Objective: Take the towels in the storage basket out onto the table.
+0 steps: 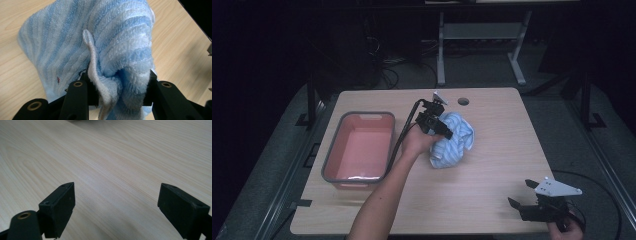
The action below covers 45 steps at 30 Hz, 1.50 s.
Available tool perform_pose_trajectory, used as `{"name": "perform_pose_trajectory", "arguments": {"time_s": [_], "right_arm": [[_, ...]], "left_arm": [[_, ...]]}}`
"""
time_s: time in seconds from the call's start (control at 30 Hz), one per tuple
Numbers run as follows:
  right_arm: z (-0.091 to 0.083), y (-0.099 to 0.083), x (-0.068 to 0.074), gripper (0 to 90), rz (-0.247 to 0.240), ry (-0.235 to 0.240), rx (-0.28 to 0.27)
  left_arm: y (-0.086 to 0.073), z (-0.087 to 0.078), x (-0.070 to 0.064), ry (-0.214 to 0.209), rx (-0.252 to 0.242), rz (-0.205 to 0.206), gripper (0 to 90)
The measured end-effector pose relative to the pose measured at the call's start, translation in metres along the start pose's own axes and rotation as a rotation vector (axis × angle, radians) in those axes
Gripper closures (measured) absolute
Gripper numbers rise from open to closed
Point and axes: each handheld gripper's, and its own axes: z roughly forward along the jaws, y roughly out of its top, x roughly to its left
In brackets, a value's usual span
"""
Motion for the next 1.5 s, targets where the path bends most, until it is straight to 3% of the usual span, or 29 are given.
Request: {"name": "perform_pose_trajectory", "arguments": {"time_s": [0.13, 0.23, 0.7, 1.37, 1.5], "right_arm": [[0.001, 0.000, -0.001, 13.8, -0.007, 0.002, -0.005], [0.001, 0.000, 0.000, 13.9, 0.000, 0.008, 0.001], [0.002, -0.002, -0.003, 13.9, -0.002, 0.016, 0.003], [0.007, 0.000, -0.001, 13.8, -0.025, 0.022, 0.018], [0.009, 0.001, 0.001, 13.8, -0.033, 0.025, 0.019]], "left_arm": [[0.001, 0.009, 0.001, -0.015, -0.002, -0.002, 61.1], [-0.001, 0.016, 0.000, -0.026, -0.020, -0.029, 61.1], [-0.008, 0.042, 0.003, -0.031, -0.014, -0.054, 60.9], [-0.016, 0.067, 0.001, -0.004, -0.024, -0.080, 56.3], [-0.017, 0.068, -0.002, 0.028, -0.024, -0.051, 51.3]]}}
